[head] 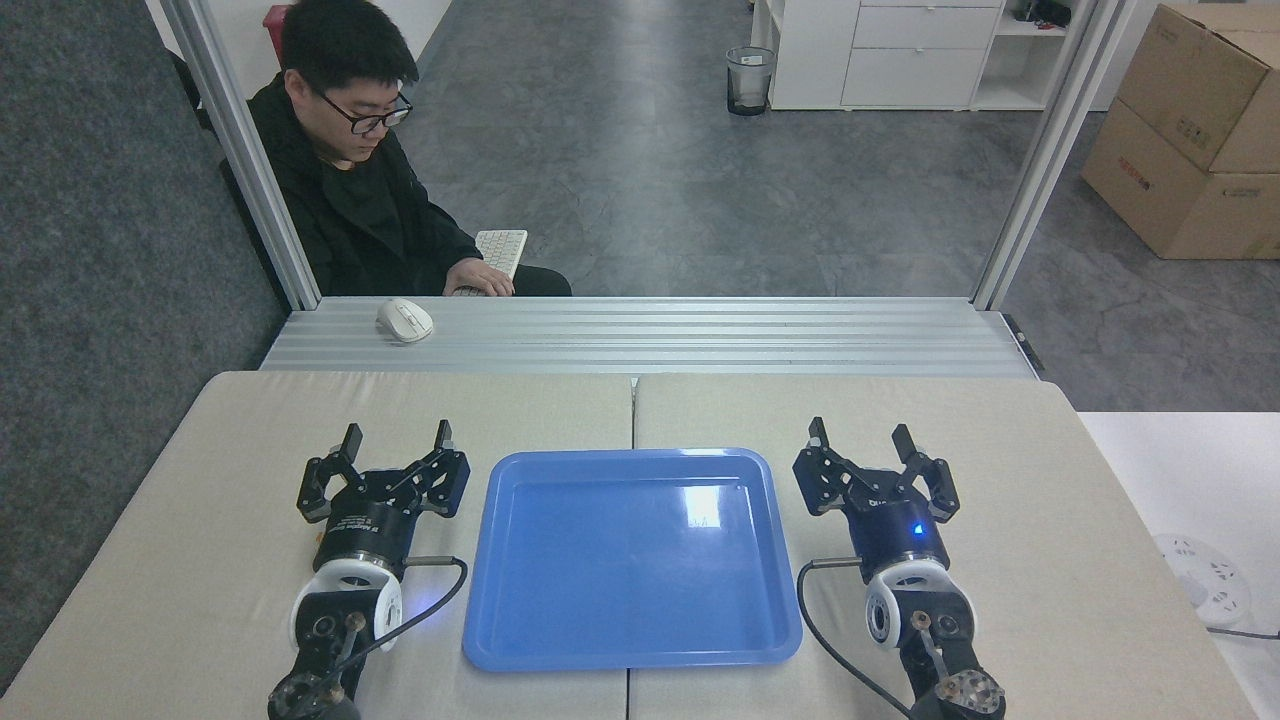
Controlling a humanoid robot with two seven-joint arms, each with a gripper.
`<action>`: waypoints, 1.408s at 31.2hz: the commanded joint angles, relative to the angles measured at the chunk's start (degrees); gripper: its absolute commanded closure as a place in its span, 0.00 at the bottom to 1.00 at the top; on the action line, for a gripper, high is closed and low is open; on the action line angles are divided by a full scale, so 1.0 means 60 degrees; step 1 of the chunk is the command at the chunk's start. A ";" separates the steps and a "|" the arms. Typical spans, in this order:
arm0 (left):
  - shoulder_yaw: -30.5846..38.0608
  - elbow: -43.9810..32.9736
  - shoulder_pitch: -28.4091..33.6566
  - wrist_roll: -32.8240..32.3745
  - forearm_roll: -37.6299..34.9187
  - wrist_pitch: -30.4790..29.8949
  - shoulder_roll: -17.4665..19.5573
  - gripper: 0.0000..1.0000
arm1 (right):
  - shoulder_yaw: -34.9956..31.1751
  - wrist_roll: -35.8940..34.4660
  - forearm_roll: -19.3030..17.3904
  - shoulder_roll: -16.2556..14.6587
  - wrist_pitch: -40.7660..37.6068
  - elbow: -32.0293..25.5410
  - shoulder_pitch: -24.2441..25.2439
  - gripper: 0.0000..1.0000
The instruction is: Pick up switch part and place in tray
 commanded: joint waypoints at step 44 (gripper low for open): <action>0.0015 0.0033 0.0018 0.0000 0.0014 0.0007 0.0009 0.01 | 0.0044 0.0189 0.0001 -0.0046 -0.0015 0.0000 -0.0015 0.00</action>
